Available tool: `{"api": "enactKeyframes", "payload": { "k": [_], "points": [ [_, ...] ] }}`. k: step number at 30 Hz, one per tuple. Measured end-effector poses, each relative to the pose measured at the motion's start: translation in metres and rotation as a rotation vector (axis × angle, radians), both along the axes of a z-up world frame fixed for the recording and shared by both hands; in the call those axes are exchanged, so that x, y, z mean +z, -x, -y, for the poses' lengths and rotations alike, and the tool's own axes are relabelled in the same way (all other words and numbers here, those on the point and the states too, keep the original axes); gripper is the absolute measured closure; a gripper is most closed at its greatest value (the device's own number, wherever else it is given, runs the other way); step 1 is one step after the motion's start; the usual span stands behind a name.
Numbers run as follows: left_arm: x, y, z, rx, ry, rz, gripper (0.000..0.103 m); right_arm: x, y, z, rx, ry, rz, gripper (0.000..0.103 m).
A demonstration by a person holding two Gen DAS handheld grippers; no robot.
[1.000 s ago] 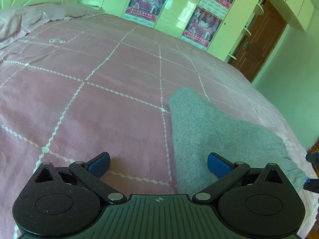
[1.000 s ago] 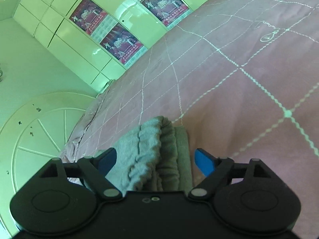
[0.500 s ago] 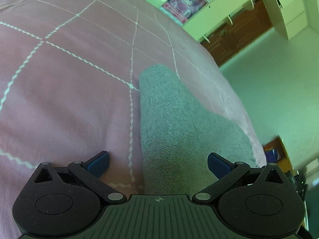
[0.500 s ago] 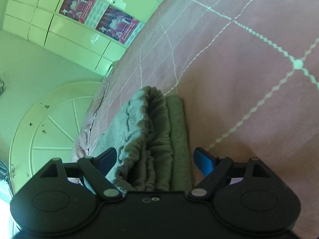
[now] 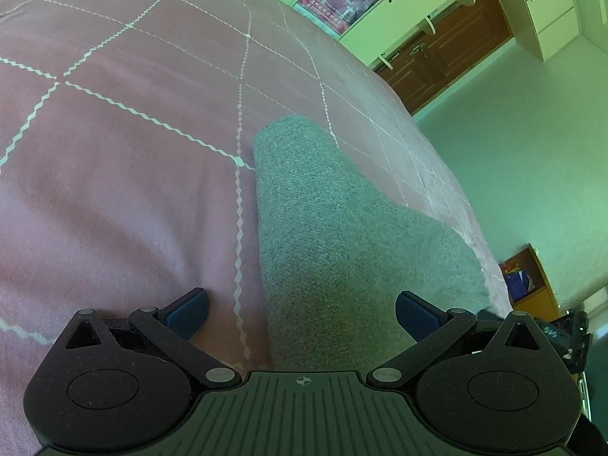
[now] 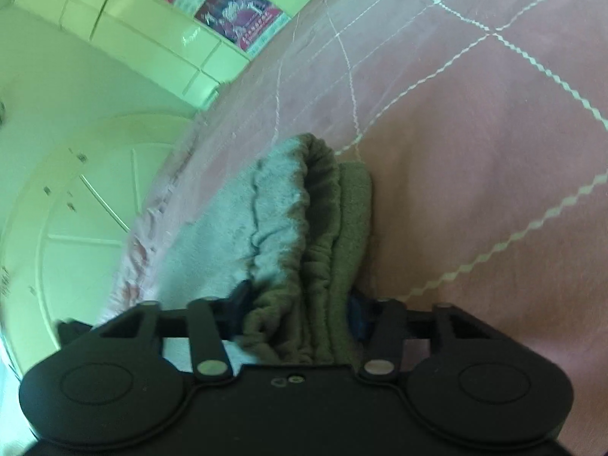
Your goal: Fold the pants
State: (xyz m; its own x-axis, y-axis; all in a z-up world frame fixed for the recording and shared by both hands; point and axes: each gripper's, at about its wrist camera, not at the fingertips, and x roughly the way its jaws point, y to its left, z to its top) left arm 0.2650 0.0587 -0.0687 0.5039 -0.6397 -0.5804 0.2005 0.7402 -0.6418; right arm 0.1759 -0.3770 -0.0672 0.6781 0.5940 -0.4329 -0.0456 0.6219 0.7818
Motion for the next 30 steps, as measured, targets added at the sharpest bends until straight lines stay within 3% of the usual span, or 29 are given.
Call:
{"api": "enactKeyframes", "payload": {
  "k": [3, 5, 7, 13, 16, 19, 21, 22, 23, 25, 30],
  "points": [
    [0.000, 0.005, -0.002, -0.018, 0.033, 0.008, 0.000, 0.010, 0.014, 0.007, 0.025, -0.027, 0.052, 0.072],
    [-0.001, 0.007, -0.002, -0.023, 0.040, 0.017, 0.000, -0.010, 0.011, 0.012, 0.010, 0.057, -0.030, 0.072],
    [-0.002, 0.006, 0.001, -0.021, 0.053, 0.012, 0.000, -0.037, 0.010, 0.029, -0.042, -0.110, -0.086, 0.072],
    [-0.008, -0.003, 0.001, -0.066, 0.134, -0.031, 0.000, -0.037, 0.013, 0.024, -0.036, -0.110, -0.071, 0.067],
    [-0.018, -0.013, 0.005, -0.065, 0.242, -0.059, 0.001, -0.038, 0.010, 0.028, -0.031, -0.120, -0.075, 0.067],
    [-0.031, -0.022, -0.003, -0.004, 0.372, -0.097, 0.001, -0.039, 0.010, 0.029, -0.031, -0.117, -0.074, 0.067],
    [-0.037, -0.021, -0.009, 0.053, 0.437, -0.110, 0.008, -0.038, 0.007, 0.026, -0.033, -0.117, -0.071, 0.067],
    [-0.041, -0.020, -0.010, 0.074, 0.429, -0.123, 0.029, -0.039, 0.007, 0.026, -0.033, -0.117, -0.069, 0.066],
    [-0.049, -0.020, -0.009, 0.096, 0.403, -0.155, 0.060, -0.039, 0.007, 0.026, -0.033, -0.120, -0.066, 0.065],
    [-0.061, -0.017, -0.010, 0.116, 0.436, -0.165, 0.066, -0.041, 0.008, 0.026, -0.033, -0.124, -0.060, 0.064],
    [-0.068, -0.009, -0.008, 0.115, 0.538, -0.160, 0.063, -0.042, 0.009, 0.028, -0.031, -0.129, -0.064, 0.063]
  ]
}}
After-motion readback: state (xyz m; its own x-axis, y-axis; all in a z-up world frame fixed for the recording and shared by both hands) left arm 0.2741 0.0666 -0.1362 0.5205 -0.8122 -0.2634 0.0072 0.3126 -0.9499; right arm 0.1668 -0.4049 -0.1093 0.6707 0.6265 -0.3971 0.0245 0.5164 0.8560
